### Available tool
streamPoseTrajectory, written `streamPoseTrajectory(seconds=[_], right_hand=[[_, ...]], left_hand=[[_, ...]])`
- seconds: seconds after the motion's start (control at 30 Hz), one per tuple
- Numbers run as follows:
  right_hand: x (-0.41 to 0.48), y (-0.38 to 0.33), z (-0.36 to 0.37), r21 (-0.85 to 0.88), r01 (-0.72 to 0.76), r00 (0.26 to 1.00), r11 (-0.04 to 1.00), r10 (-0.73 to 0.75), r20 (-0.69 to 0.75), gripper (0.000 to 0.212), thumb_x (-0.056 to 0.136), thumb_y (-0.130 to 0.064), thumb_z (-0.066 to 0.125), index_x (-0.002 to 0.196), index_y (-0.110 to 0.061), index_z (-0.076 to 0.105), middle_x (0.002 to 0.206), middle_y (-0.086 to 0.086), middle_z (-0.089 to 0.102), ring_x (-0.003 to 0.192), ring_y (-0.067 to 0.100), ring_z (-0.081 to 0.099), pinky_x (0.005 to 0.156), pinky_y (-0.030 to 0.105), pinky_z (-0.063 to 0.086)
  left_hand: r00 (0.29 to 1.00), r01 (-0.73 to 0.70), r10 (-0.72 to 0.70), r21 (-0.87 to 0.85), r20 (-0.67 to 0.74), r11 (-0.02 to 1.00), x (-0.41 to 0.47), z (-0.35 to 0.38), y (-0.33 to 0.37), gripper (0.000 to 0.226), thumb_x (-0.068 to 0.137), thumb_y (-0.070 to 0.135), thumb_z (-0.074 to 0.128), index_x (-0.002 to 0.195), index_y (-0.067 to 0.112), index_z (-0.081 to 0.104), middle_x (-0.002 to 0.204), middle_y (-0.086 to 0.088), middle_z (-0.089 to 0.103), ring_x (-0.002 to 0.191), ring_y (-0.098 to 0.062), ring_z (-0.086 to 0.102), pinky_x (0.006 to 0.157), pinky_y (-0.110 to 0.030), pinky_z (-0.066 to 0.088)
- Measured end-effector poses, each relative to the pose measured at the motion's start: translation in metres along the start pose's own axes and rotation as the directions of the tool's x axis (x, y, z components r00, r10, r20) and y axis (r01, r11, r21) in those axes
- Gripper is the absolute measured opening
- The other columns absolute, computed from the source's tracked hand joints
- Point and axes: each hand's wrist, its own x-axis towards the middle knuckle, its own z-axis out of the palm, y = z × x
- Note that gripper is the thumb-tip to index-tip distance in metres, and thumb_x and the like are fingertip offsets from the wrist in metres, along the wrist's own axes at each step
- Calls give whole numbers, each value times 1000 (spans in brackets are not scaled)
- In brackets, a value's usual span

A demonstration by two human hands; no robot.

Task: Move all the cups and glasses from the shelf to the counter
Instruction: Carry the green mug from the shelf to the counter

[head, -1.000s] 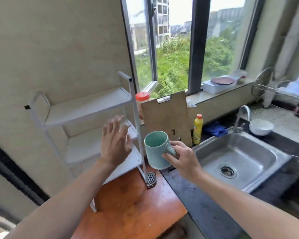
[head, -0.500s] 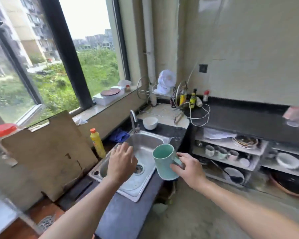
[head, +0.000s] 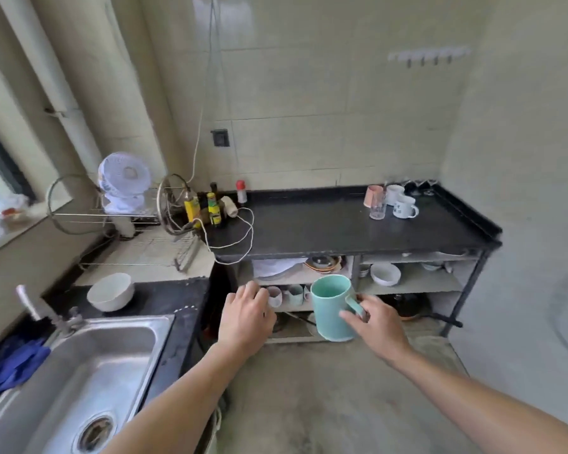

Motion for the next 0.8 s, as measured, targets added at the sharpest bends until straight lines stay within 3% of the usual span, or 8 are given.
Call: streamPoseTrajectory(seconds=[0.13,0.23,0.33,0.6,0.7,0.8], right_hand=[[61,44,-9,-30,-86,993,996,83,-87,54,75,-31,76,50,-17,31,62,-3,45,56,21,46,56,38,36],[105,71,-20,-54,-184,974,981,175,-145,40,76,-35,74,61,-4,54,70,-2,55,62,21,53,59,37,42],[140,93,-36,-69,-211,960,975,194,-202,36,77,-33,74,73,0,62,79,-2,60,67,21,57,62,36,45],[209,192,-78,-58,-320,928,946,300,-220,20,81,-34,69,86,-15,67,93,-5,63,77,13,59,65,24,43],[245,236,-92,-48,-352,916,935,334,-224,22,81,-34,68,93,-16,69,96,-5,64,81,15,61,71,32,49],[289,278,-104,-57,-369,916,928,353,-190,18,81,-34,67,86,-17,68,94,-2,65,78,14,59,68,34,48]], left_hand=[[997,-69,70,-62,19,996,85,46,20,10,71,24,54,72,15,57,79,-4,57,74,-29,56,63,-37,45],[988,-144,150,-116,42,983,149,73,36,12,65,23,62,69,15,53,77,-4,56,71,-29,56,61,-38,46],[969,-231,241,-139,61,963,211,99,60,13,67,22,63,74,15,55,81,-4,57,71,-28,56,61,-38,47],[917,-357,386,-223,102,907,317,189,142,8,70,22,60,73,15,56,78,-2,55,67,-26,54,56,-36,44],[915,-351,386,-242,117,905,358,224,171,8,70,21,61,73,16,56,78,-1,55,66,-25,53,57,-36,47],[920,-320,362,-248,151,914,397,252,197,9,71,20,64,72,16,56,78,0,54,66,-24,53,57,-35,45]])
